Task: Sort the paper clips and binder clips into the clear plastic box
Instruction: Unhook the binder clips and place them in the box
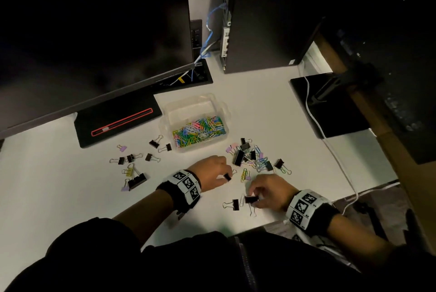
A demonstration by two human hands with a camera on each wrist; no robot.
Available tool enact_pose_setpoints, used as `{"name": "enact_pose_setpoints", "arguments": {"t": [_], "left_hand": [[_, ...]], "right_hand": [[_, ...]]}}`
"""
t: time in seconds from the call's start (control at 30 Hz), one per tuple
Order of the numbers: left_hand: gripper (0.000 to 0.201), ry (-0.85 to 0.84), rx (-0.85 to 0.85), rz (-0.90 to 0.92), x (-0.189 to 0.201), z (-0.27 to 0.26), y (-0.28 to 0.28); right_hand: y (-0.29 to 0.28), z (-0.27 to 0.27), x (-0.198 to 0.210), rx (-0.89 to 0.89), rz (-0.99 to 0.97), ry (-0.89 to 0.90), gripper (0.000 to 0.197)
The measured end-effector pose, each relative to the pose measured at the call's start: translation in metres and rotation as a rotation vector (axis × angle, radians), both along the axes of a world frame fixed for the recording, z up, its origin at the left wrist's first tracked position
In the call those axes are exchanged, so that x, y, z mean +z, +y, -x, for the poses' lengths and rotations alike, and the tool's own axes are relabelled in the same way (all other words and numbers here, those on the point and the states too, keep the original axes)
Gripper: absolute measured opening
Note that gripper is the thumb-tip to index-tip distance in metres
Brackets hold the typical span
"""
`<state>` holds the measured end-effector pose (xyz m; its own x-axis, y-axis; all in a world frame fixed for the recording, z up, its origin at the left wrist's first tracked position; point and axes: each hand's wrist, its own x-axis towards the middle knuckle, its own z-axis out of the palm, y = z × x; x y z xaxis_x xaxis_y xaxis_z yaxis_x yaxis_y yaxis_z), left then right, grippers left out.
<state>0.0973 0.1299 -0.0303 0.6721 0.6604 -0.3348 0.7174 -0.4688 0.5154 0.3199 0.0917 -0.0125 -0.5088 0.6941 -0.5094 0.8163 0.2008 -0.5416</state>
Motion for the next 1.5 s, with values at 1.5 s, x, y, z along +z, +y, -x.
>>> {"name": "enact_pose_setpoints", "arguments": {"t": [1.5], "left_hand": [[0.020, 0.171, -0.262, 0.024, -0.009, -0.029, -0.023]], "right_hand": [[0.000, -0.028, -0.012, 0.103, -0.355, -0.095, 0.029]]}}
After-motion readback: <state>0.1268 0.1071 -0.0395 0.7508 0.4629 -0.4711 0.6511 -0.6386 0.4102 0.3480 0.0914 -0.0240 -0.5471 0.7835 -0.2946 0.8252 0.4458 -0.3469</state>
